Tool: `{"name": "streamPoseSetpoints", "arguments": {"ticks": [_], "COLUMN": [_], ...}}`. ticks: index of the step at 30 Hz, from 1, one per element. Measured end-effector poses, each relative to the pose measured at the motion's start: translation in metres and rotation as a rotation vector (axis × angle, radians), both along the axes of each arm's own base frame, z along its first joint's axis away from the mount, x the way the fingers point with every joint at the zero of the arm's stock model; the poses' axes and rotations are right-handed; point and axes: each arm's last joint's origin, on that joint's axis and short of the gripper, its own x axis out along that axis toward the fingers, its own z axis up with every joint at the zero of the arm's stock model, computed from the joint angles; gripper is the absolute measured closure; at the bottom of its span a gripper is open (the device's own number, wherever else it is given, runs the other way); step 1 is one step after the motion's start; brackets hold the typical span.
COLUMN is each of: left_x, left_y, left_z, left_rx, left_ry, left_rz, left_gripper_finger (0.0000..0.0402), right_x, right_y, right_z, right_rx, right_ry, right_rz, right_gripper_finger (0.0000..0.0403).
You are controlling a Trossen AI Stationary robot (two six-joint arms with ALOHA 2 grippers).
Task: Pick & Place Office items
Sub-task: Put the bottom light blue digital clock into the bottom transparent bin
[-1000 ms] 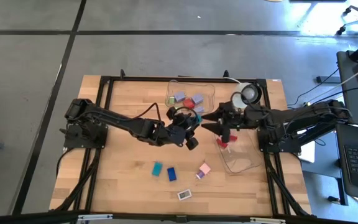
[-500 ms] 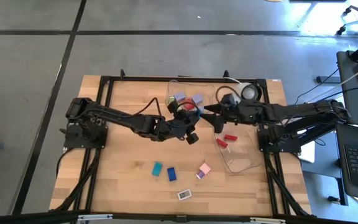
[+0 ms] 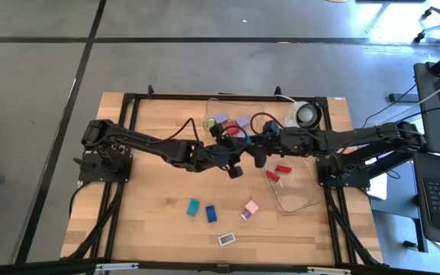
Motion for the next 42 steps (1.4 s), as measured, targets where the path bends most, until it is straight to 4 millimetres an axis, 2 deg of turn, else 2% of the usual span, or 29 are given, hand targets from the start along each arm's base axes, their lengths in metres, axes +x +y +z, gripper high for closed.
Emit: {"name": "streamPoseSetpoints", "arguments": {"ticks": [9, 14, 19, 23, 27, 31, 36, 39, 42], "left_x": [0.000, -0.001, -0.001, -0.001, -0.002, -0.003, -0.008, -0.014, -0.024], "left_y": [0.000, -0.002, -0.011, -0.014, -0.014, -0.014, -0.017, -0.019, -0.024], "left_z": [0.000, 0.000, 0.001, 0.002, 0.001, -0.003, -0.013, -0.022, -0.040], "left_rx": [0.017, 0.012, -0.013, -0.058, -0.118, -0.199, -0.390, -0.510, -0.593], "left_ry": [0.005, 0.005, -0.014, -0.053, -0.085, -0.074, -0.020, 0.077, 0.208], "left_rz": [0.016, 0.008, -0.032, -0.021, 0.018, 0.016, -0.007, -0.008, -0.017], "left_gripper_finger": [0.0251, 0.0236, 0.0197, 0.0162, 0.0139, 0.0133, 0.0136, 0.0137, 0.0137], "right_x": [0.000, 0.000, -0.005, -0.018, -0.038, -0.062, -0.086, -0.095, -0.098], "right_y": [0.001, 0.001, 0.000, -0.005, -0.006, 0.001, 0.017, 0.025, 0.028], "right_z": [-0.001, -0.002, -0.001, -0.002, -0.003, -0.007, -0.019, -0.024, -0.029], "right_rx": [0.064, 0.064, 0.047, 0.049, 0.075, 0.139, 0.182, 0.170, 0.133], "right_ry": [-0.005, 0.009, 0.038, 0.124, 0.238, 0.386, 0.618, 0.721, 0.791], "right_rz": [0.015, 0.042, 0.089, 0.106, 0.163, 0.286, 0.414, 0.413, 0.375], "right_gripper_finger": [0.0326, 0.0333, 0.0344, 0.0343, 0.0342, 0.0342, 0.0341, 0.0341, 0.0340]}}
